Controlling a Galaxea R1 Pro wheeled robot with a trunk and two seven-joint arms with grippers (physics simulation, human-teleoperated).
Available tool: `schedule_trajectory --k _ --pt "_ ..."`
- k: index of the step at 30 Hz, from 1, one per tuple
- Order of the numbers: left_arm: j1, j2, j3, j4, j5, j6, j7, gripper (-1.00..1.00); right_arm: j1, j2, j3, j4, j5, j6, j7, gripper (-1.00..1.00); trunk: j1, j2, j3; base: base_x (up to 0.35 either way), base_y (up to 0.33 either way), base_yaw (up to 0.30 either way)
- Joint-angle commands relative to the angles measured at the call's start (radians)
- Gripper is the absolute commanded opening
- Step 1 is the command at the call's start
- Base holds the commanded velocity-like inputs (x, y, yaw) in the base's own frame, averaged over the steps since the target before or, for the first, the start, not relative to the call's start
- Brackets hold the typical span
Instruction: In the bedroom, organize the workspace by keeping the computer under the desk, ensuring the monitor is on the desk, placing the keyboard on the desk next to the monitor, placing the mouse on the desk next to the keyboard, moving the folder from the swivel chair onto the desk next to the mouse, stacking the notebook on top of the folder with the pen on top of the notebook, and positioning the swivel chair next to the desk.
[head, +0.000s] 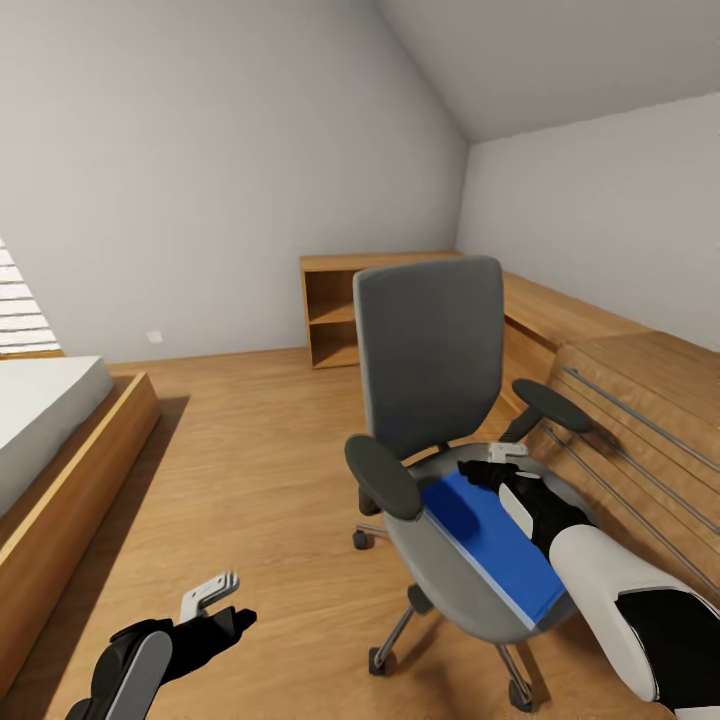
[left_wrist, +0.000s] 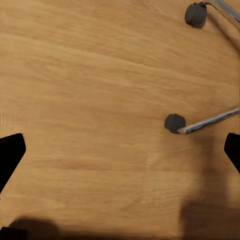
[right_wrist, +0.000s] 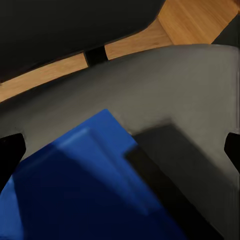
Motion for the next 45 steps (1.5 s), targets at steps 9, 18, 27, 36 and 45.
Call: schedule_trajectory --k 9,18,27,36,45 --pt "-0.001 0.0 0.0 0.001 0.012 0.003 0.007 1.0 0.0 -0.001 0.007 -0.002 -0.009 0.005 0.0 1.0 -0.001 0.0 -0.001 -0.153 0.0 0.0" --pt "-0.001 0.0 0.0 0.001 0.011 0.003 0.007 1.0 0.0 -0.001 0.007 -0.002 -0.009 0.005 0.0 1.0 -0.001 0.0 -0.001 -0.082 0.0 0.0" --pt "-0.001 0.0 0.0 0.001 0.011 0.003 0.006 1.0 0.0 -0.001 0.007 -0.002 -0.009 0.005 0.0 1.0 -0.001 0.0 -0.001 -0.14 0.0 0.0" --pt "-0.001 0.0 0.0 0.001 0.011 0.003 0.008 1.0 0.0 -0.002 0.007 -0.002 -0.009 0.005 0.0 1.0 -0.001 0.0 -0.001 -0.007 0.0 0.0" --pt "-0.001 0.0 -0.001 0.005 0.011 0.003 0.008 1.0 0.0 -0.002 0.007 -0.003 -0.009 0.004 0.0 1.0 -0.001 0.0 -0.001 -0.096 0.0 0.0"
